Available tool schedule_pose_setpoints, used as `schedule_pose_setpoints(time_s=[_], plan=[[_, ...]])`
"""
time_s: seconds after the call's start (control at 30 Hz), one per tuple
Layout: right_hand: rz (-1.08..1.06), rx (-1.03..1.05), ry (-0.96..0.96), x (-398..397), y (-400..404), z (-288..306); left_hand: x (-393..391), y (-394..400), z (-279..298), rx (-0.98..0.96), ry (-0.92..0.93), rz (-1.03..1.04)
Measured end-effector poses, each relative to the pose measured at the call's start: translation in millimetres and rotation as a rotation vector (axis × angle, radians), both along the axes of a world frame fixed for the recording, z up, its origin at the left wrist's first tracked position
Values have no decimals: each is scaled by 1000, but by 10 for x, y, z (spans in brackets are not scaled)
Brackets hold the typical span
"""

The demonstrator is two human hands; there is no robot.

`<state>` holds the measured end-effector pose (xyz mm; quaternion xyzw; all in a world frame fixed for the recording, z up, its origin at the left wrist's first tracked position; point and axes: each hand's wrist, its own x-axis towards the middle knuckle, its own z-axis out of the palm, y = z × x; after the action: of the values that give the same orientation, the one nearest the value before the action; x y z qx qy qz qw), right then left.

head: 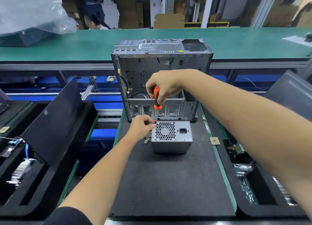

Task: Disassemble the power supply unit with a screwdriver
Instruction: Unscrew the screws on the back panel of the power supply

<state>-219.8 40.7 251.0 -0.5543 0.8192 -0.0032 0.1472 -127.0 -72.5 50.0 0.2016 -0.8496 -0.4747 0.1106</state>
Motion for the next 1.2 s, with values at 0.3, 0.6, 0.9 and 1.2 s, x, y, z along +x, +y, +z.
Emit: schedule_pose_setpoints(time_s=[0.3,0.6,0.9,1.2], plan=[[-164,26,156,6,11,-82,12,43,36,-43,-12,-17],[86,-85,-16,58,106,15,-2,68,49,-82,9,-8],[-141,-79,192,170,-43,-60,-4,67,29,-63,1,-10],[61,5,24,179,60,44,-26,53,23,-76,-13,-11]])
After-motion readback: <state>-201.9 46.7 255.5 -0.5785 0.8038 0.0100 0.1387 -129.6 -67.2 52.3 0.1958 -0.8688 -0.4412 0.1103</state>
